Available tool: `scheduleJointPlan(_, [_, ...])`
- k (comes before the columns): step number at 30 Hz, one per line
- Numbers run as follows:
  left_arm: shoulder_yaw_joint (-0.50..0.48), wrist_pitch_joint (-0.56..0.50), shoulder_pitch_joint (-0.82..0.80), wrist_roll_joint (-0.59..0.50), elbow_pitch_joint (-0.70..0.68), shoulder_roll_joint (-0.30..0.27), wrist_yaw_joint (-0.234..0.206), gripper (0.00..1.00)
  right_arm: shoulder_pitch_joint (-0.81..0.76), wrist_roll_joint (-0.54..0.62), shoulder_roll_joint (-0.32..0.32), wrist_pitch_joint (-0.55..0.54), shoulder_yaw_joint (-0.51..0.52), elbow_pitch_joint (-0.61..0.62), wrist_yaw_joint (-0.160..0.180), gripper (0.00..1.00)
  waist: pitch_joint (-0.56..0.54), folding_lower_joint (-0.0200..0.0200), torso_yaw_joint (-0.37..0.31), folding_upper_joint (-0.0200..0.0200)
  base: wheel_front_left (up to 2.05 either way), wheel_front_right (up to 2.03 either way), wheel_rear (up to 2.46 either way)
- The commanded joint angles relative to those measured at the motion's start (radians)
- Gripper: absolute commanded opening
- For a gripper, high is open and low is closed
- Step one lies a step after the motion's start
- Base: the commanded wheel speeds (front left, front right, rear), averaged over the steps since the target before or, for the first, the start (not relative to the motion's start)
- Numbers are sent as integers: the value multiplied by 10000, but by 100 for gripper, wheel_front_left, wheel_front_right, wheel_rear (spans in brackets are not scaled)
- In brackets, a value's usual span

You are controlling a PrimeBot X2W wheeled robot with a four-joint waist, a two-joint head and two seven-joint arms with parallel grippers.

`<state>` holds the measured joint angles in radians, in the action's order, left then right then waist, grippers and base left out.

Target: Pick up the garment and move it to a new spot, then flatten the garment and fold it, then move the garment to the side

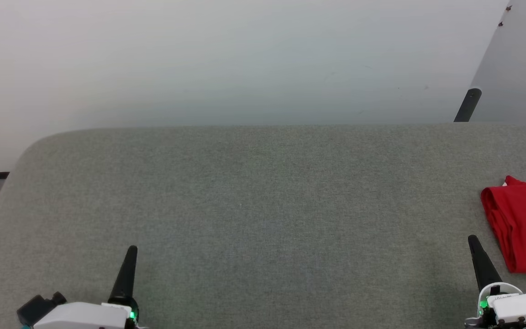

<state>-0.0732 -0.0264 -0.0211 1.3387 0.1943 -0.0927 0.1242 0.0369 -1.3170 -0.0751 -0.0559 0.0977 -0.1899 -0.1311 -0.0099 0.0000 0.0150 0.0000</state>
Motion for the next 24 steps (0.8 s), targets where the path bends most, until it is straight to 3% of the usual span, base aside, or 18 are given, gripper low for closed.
scheduleJointPlan(1, [-67, -69, -210, 233, -16, 5, 59, 0, 234, -249, 22, -60, 57, 5, 4, 0, 5, 0, -5, 0, 0, 0, 0])
scheduleJointPlan(24, [-249, -536, -639, 1752, 304, 240, 88, 0, 569, -1868, 154, -381, 120, -330, 1, 0, 72, 0, -84, 0, 0, 0, 0])
